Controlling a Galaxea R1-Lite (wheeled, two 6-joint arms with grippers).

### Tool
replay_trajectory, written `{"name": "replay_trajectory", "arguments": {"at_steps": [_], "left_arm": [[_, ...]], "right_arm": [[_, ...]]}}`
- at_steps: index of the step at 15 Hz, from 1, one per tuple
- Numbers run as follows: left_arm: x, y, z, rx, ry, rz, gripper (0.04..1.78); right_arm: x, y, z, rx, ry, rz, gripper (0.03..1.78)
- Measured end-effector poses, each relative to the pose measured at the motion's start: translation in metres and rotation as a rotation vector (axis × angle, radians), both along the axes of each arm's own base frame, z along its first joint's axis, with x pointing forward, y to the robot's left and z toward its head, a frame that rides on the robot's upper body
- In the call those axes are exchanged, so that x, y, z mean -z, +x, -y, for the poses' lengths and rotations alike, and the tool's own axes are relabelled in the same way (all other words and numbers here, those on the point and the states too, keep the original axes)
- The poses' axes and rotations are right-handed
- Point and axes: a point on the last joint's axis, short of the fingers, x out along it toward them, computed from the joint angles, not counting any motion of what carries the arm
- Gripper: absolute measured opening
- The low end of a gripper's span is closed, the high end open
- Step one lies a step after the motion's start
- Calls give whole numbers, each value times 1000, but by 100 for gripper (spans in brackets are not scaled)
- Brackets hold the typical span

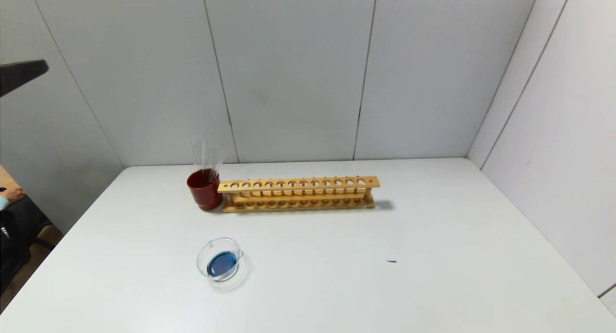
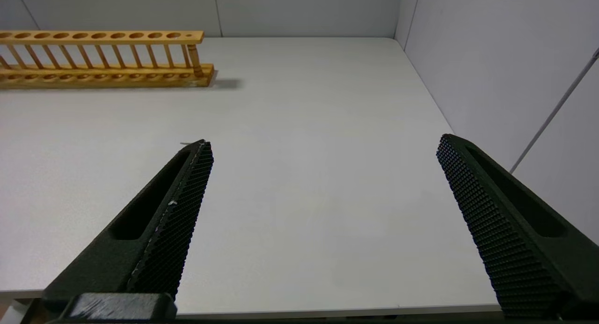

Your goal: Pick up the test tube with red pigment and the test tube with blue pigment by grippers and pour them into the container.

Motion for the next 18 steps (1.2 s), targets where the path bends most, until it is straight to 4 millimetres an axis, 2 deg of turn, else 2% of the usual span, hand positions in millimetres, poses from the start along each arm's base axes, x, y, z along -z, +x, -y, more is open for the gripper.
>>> {"name": "replay_trajectory", "arguments": {"at_steps": [3,7,10,15,18], "left_arm": [[15,-65,19,-17,14,41,175],[50,-130,42,-21,83,59,175],[62,-163,52,-5,145,89,175],[44,-204,54,115,185,165,175],[55,-223,53,146,261,155,175]], "right_arm": [[0,0,0,0,0,0,175],[0,0,0,0,0,0,175],[0,0,0,0,0,0,175],[0,0,0,0,1,0,175],[0,0,0,0,0,0,175]]}}
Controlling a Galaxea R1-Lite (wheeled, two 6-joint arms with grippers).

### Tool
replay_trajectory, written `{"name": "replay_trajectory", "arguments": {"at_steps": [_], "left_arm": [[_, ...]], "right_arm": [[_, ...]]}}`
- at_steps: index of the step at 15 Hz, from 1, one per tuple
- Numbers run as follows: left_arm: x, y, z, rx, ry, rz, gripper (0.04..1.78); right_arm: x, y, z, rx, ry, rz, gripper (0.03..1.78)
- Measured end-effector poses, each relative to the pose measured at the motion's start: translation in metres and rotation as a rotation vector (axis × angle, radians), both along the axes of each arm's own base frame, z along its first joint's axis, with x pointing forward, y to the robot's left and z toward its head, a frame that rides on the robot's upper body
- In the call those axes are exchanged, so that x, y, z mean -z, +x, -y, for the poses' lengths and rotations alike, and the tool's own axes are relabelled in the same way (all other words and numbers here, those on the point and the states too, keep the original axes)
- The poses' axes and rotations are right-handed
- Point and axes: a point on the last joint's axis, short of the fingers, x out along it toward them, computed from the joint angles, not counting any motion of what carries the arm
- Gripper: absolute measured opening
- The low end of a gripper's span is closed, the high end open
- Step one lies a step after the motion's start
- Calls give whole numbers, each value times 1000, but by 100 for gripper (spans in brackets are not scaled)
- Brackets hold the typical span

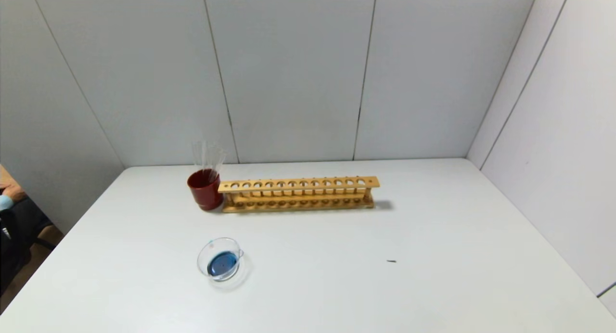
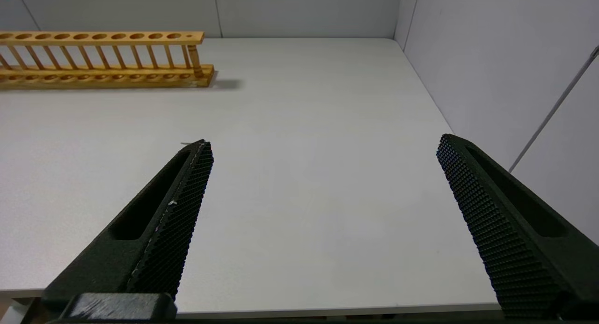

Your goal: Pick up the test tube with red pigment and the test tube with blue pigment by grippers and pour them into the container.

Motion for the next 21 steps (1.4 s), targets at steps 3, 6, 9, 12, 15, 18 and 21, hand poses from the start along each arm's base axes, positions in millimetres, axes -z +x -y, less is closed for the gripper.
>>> {"name": "replay_trajectory", "arguments": {"at_steps": [3,6,9,12,15,18,21], "left_arm": [[1,-7,-2,19,67,41,175],[-2,-5,-7,37,116,49,175],[19,-9,-9,56,151,5,175],[42,-10,-11,41,158,-9,175],[75,-3,-13,-37,133,-16,175],[104,17,-16,-154,-5,-11,175],[129,38,-18,-217,-137,-8,175]], "right_arm": [[0,0,0,0,0,0,175],[0,0,0,0,0,0,175],[0,0,0,0,0,0,175],[0,0,0,0,0,0,175],[0,0,0,0,0,0,175],[0,0,0,0,0,0,175],[0,0,0,0,0,0,175]]}}
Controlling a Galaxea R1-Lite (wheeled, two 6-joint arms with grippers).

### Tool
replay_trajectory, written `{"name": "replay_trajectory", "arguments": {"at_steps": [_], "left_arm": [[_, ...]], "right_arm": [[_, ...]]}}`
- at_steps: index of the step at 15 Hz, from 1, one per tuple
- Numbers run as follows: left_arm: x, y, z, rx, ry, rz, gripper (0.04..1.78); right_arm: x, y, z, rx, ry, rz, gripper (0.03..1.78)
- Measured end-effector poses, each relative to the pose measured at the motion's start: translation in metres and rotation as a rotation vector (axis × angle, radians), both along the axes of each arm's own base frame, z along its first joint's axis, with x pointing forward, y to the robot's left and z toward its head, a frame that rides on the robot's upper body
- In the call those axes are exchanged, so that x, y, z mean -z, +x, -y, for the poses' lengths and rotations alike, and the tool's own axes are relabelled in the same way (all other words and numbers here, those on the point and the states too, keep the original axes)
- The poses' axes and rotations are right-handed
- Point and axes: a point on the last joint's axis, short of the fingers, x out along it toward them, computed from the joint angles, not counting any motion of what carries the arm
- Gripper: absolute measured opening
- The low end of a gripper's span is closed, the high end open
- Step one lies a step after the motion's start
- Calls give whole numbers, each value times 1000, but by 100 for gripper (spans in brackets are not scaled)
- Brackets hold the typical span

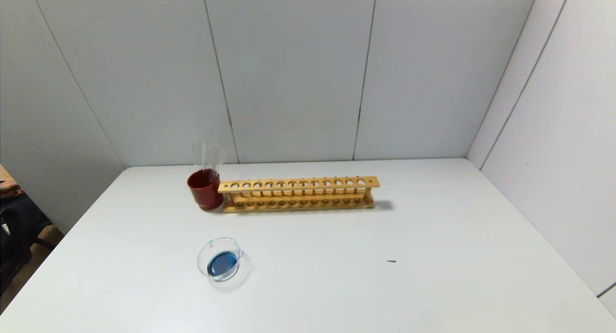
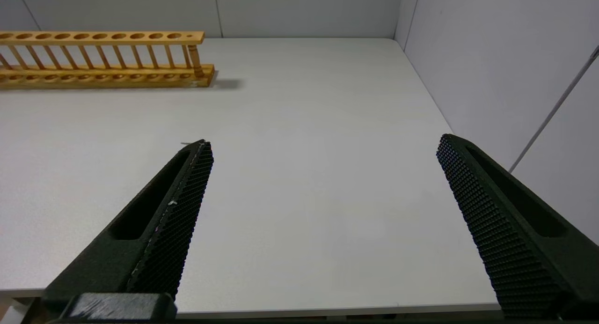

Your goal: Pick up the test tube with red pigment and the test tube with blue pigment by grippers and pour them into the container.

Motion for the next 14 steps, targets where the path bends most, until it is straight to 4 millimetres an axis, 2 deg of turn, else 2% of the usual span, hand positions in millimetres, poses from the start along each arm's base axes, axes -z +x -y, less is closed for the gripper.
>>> {"name": "replay_trajectory", "arguments": {"at_steps": [3,5,8,14], "left_arm": [[34,20,-2,-92,-39,-37,175],[48,26,-3,-126,-66,-61,175],[68,29,-4,-150,-80,-235,175],[70,29,-4,-144,-82,-247,175]], "right_arm": [[0,0,0,0,0,0,175],[0,0,0,1,0,0,175],[0,0,0,1,0,0,175],[0,0,0,0,-3,0,175]]}}
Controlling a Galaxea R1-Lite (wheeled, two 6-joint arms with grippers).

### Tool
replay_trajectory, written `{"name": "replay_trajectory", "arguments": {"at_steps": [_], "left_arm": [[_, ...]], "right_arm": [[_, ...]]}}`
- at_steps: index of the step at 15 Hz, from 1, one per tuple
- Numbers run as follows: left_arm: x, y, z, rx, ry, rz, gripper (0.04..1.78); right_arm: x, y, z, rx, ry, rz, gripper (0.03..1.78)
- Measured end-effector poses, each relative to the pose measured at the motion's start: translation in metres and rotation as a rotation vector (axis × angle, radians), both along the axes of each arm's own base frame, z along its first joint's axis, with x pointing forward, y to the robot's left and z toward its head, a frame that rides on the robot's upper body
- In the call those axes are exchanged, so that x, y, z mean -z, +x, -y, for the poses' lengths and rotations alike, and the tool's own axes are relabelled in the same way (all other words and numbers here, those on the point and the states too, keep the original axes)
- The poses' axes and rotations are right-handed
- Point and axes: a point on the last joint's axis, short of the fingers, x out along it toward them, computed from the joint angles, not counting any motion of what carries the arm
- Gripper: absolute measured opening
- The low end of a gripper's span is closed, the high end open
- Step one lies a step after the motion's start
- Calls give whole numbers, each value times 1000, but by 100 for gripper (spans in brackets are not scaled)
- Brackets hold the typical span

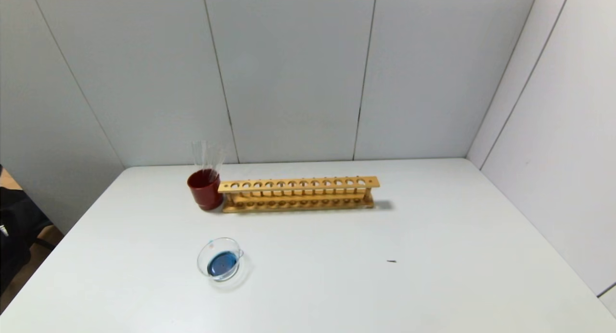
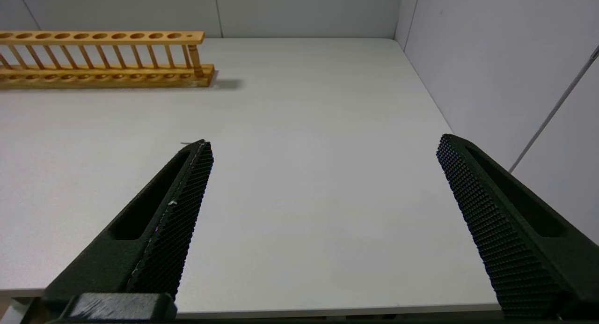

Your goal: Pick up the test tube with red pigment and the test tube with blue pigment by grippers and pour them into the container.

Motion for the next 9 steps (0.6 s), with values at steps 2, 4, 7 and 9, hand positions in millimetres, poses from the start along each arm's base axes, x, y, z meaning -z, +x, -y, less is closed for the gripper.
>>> {"name": "replay_trajectory", "arguments": {"at_steps": [2,4,7,9], "left_arm": [[0,0,0,0,-1,0,175],[0,0,0,0,-3,1,175],[0,0,0,1,-3,1,175],[0,0,0,-2,-3,-1,175]], "right_arm": [[0,0,0,0,0,0,175],[0,0,0,0,1,0,175],[0,0,0,0,3,0,175],[0,0,0,0,4,0,175]]}}
